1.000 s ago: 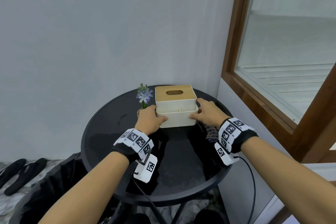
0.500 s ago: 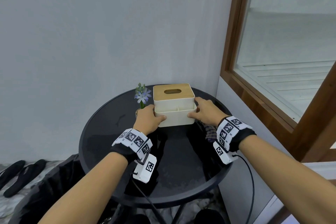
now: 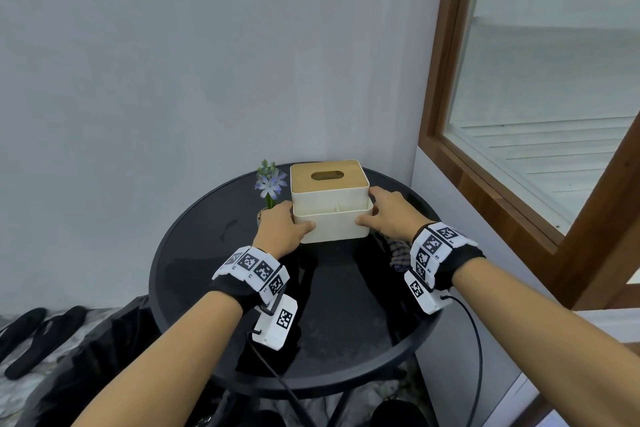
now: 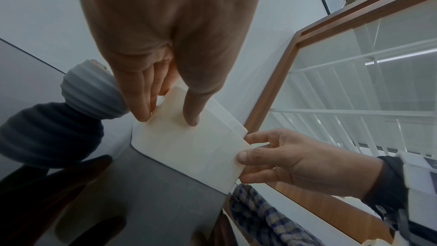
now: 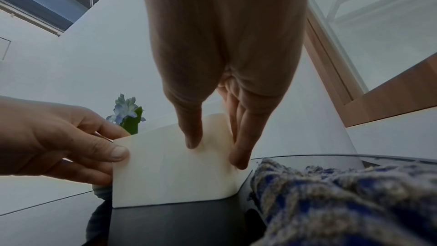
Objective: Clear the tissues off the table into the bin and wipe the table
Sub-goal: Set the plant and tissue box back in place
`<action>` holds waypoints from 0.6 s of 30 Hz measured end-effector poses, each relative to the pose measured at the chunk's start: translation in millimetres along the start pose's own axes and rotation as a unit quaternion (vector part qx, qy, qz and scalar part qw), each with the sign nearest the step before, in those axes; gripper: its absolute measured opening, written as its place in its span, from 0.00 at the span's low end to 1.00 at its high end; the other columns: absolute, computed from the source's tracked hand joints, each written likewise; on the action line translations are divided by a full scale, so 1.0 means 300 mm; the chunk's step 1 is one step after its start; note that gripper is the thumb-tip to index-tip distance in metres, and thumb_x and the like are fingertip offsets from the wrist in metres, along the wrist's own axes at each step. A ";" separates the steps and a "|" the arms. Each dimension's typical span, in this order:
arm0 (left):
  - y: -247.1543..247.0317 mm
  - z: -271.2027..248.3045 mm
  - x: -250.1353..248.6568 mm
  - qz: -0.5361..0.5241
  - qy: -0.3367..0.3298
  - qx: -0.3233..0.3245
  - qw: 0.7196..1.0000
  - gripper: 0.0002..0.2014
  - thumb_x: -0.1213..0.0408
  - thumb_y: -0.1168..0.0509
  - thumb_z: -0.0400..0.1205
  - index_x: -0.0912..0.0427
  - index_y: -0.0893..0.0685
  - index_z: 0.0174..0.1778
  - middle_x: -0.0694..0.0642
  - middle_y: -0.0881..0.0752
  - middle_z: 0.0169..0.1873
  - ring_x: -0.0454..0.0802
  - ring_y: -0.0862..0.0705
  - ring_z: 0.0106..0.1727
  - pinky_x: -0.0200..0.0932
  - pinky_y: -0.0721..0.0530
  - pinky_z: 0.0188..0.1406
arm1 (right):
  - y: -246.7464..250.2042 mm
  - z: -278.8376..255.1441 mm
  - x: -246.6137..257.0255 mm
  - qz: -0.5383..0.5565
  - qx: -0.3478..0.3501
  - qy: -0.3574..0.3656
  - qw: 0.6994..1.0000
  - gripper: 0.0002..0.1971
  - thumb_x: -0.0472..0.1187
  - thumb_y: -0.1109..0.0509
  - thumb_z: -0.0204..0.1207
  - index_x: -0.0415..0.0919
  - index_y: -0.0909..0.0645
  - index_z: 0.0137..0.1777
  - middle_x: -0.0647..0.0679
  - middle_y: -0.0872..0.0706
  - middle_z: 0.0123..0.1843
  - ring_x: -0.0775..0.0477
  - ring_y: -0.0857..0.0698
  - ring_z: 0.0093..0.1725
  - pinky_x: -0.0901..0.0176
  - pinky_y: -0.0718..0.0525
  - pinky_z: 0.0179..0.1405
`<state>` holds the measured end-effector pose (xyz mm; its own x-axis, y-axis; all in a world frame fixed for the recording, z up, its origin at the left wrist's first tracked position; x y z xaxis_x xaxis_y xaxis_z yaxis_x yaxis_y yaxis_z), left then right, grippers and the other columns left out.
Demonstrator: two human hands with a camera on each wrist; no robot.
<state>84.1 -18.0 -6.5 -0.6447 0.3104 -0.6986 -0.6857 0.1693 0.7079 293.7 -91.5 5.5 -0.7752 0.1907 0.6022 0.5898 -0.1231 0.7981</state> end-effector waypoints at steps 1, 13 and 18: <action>0.002 -0.003 -0.002 0.003 0.002 0.001 1.000 0.21 0.55 0.28 0.77 0.60 0.18 0.63 0.57 0.11 0.54 0.55 0.15 0.58 0.54 0.17 0.62 | 0.000 -0.002 0.001 -0.003 0.000 -0.002 1.000 0.29 0.47 0.27 0.76 0.43 0.31 0.74 0.41 0.21 0.69 0.43 0.18 0.60 0.57 0.23 0.55; 0.006 -0.016 -0.007 0.006 0.004 0.004 1.000 0.19 0.56 0.28 0.78 0.61 0.17 0.62 0.56 0.11 0.54 0.53 0.14 0.58 0.50 0.17 0.61 | 0.006 -0.036 0.002 0.002 0.006 -0.008 1.000 0.30 0.45 0.27 0.76 0.42 0.31 0.76 0.41 0.18 0.68 0.43 0.17 0.62 0.54 0.21 0.59; 0.015 -0.037 0.015 0.001 0.015 0.014 1.000 0.22 0.49 0.28 0.74 0.58 0.18 0.60 0.54 0.12 0.54 0.56 0.19 0.63 0.54 0.19 0.64 | 0.008 -0.066 -0.009 0.006 0.007 -0.010 1.000 0.30 0.47 0.26 0.76 0.43 0.31 0.76 0.41 0.16 0.65 0.43 0.15 0.60 0.54 0.20 0.58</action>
<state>74.3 -26.4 -7.6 -0.6560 0.2835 -0.6995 -0.6750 0.1944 0.7118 292.7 -111.6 6.2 -0.7632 0.2096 0.6112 0.6022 -0.1121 0.7904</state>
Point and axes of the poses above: each hand's wrist, its own z-axis towards the middle knuckle, its own y-axis out of the back of the hand, x = y × z, the point moved 8 cm from there along z, towards the middle knuckle
